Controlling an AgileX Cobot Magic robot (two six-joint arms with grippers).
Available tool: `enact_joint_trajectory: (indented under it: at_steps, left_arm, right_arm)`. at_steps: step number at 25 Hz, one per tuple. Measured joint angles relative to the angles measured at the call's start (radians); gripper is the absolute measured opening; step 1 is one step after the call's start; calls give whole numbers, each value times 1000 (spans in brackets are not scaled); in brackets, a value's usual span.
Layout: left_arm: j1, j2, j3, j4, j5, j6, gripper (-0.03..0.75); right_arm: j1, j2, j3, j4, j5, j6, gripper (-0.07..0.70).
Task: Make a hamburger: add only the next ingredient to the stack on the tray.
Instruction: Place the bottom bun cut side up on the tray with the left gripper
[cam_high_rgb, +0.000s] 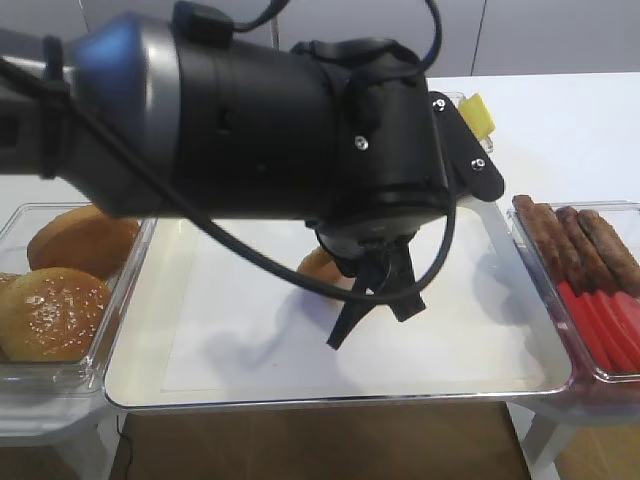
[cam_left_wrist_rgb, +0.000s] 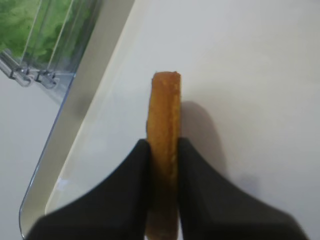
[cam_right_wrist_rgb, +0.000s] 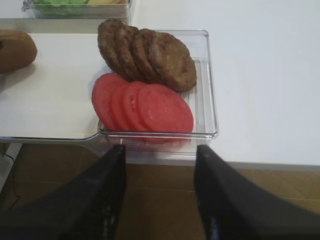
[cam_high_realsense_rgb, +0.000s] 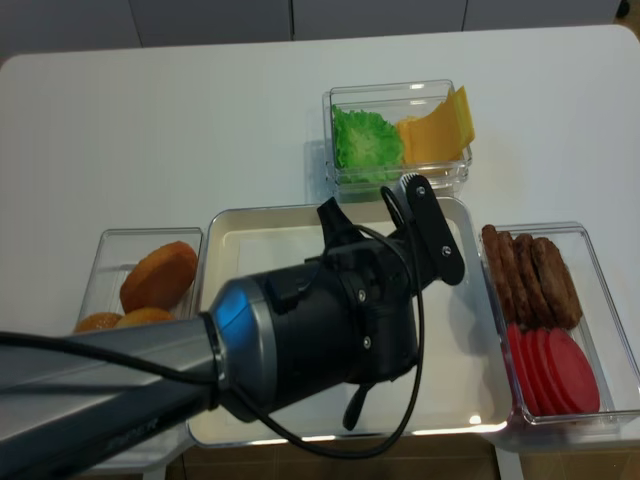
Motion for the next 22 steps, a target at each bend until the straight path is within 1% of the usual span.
enact_joint_trajectory:
  at_steps: [6,10,13,22]
  left_arm:
    - [-4,0,0,-3,0,0,108]
    - [-4,0,0,-12,0,0,134]
    - [-4,0,0,-30,0,0,164]
    - [-4,0,0,-49,0,0,290]
  right_arm:
    - [0,0,0,0,0,0,355]
    - [0,0,0,0,0,0,355]
    - [0,0,0,0,0,0,355]
    - [0,0,0,0,0,0,355]
